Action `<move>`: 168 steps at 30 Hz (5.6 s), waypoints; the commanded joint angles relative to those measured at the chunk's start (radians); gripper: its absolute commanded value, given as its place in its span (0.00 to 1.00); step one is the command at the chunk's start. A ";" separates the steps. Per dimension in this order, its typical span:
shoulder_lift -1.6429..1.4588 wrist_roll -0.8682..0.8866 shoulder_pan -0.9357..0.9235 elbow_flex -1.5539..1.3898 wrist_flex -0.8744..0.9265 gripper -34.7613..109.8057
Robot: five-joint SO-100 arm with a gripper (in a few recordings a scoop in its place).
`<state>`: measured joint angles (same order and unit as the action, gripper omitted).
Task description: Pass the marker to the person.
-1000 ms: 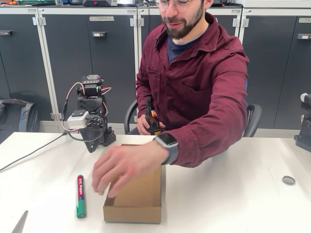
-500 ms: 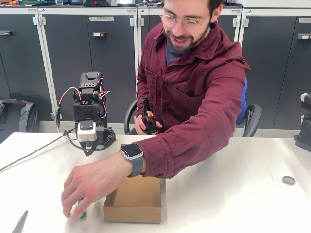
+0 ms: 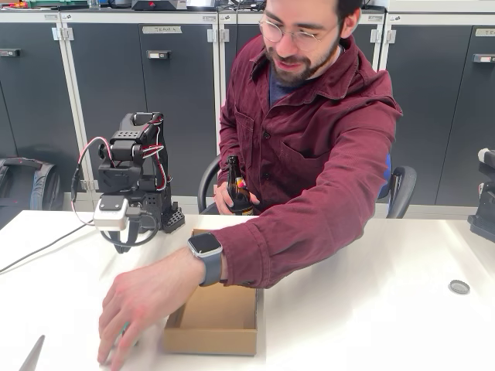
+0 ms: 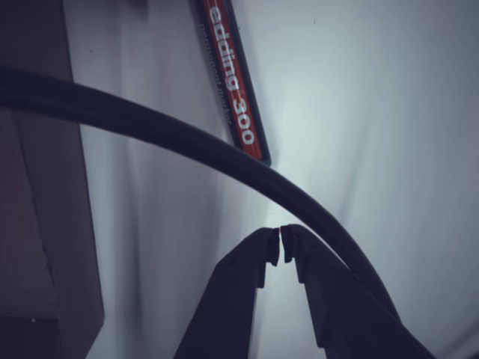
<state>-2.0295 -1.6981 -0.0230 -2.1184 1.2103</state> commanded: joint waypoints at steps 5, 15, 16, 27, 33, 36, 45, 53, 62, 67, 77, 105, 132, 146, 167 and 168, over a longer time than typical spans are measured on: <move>0.103 0.005 -0.002 0.015 -0.121 0.28; 0.189 -0.048 -0.044 0.003 -0.179 0.34; 0.192 -0.054 -0.049 -0.003 -0.183 0.35; 0.199 -0.008 -0.069 -0.110 -0.307 0.37; 0.212 0.058 -0.051 -0.135 -0.341 0.37; 0.209 0.067 -0.020 -0.130 -0.316 0.37; 0.212 0.078 0.106 -0.083 -0.212 0.37; 0.282 0.081 0.149 0.041 -0.110 0.38; 0.368 0.121 0.087 0.103 -0.206 0.39; 0.405 0.118 0.031 0.147 -0.238 0.39; 0.454 0.086 -0.044 0.221 -0.267 0.39; 0.689 0.152 -0.003 0.439 -0.319 0.39; 0.928 0.170 -0.051 0.739 -0.247 0.21; 0.808 0.189 -0.032 0.586 -0.322 0.21; 0.118 0.399 0.232 0.173 -0.282 0.21; 0.104 0.397 0.242 0.152 -0.290 0.21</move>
<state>-1.8331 -1.3070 0.1917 -1.9420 0.9572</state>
